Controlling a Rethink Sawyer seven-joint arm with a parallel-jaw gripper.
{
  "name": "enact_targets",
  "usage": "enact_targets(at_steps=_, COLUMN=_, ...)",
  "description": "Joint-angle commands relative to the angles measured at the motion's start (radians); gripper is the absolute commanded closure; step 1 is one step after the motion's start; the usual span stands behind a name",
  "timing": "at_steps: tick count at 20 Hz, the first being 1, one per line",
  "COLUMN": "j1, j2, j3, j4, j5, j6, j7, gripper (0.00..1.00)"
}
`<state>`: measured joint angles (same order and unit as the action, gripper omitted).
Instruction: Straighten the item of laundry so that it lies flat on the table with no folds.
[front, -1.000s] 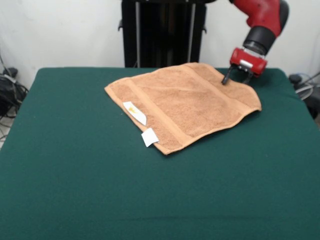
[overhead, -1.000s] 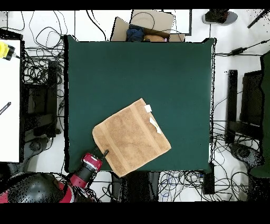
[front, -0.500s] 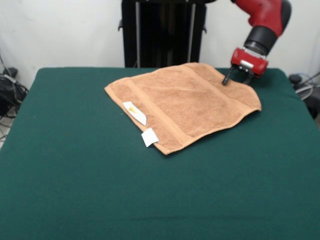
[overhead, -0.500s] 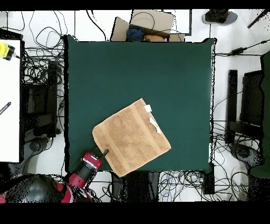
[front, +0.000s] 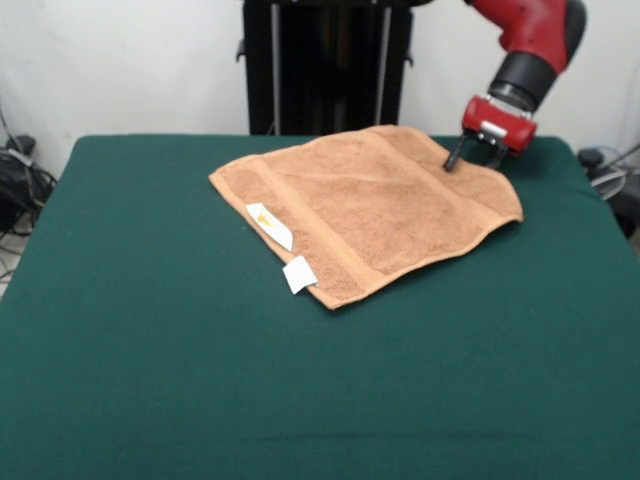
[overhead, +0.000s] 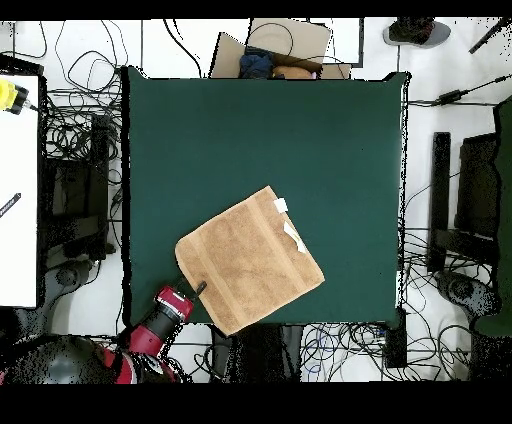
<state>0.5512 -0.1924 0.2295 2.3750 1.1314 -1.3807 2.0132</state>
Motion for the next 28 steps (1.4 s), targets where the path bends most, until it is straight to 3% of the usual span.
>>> enact_targets(at_steps=1, j1=-0.005, j2=0.016, j3=-0.051, j4=-0.199, j5=0.123, j6=0.084, j7=-0.152, gripper=0.0)
enact_targets(at_steps=10, j1=0.013, j2=-0.009, j3=-0.06, j4=-0.184, j5=0.156, j6=0.072, j7=-0.179, gripper=0.0)
enact_targets(at_steps=16, j1=0.031, j2=-0.068, j3=-0.061, j4=-0.118, j5=0.184, j6=0.084, j7=-0.092, gripper=0.0)
enact_targets(at_steps=21, j1=-0.009, j2=-0.233, j3=-0.023, j4=0.014, j5=0.226, j6=0.232, j7=-0.069, gripper=0.0)
enact_targets(at_steps=28, j1=-0.043, j2=-0.437, j3=0.006, j4=0.089, j5=0.368, j6=0.461, j7=-0.201, gripper=0.0)
